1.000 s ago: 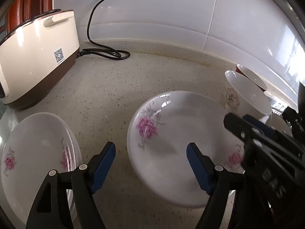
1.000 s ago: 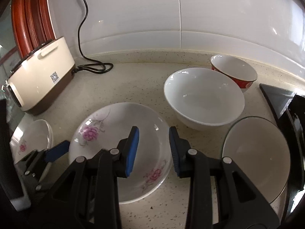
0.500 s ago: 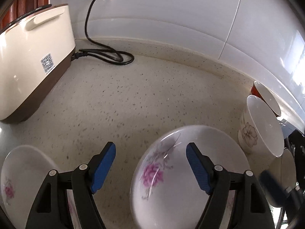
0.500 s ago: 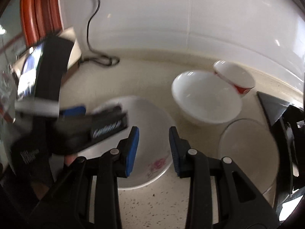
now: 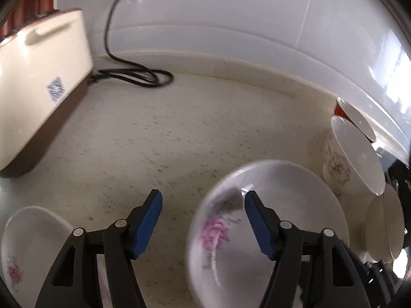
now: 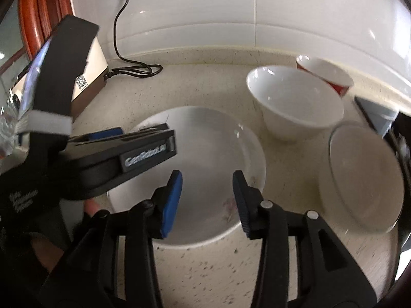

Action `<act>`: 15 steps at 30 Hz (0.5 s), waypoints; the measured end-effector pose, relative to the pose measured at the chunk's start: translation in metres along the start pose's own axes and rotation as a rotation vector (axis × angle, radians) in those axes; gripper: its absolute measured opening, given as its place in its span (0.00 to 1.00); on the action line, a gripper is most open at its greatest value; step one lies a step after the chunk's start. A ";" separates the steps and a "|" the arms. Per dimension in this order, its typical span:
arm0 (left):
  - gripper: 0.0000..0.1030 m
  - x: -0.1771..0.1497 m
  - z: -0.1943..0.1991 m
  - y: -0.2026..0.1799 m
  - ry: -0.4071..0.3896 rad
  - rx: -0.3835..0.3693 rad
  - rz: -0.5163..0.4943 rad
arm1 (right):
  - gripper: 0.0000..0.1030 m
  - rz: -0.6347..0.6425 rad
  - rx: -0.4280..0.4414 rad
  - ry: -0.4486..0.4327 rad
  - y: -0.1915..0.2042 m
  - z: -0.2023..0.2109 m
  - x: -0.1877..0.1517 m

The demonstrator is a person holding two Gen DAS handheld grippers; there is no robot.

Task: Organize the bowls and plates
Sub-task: 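Close the left gripper on the pink-flower plate rim and lift it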

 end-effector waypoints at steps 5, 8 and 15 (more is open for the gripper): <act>0.63 -0.001 0.002 -0.005 0.000 -0.010 -0.013 | 0.46 -0.064 -0.036 -0.054 0.000 0.016 -0.007; 0.64 0.001 0.002 -0.003 0.008 -0.043 -0.004 | 0.49 -0.083 -0.061 -0.081 0.003 0.028 -0.016; 0.63 0.001 0.006 -0.007 0.025 -0.198 0.031 | 0.57 -0.235 -0.100 -0.151 -0.010 0.056 -0.033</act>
Point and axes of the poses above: each gripper's, at about its wrist camera, not at the fingertips, and z roughly against the way its jaws point, y to its left, x to its top, the point moved 7 cm from there along -z, roughly the way its jaws point, and after that the axes turned 4 degrees about x, right-handed, at the moved point
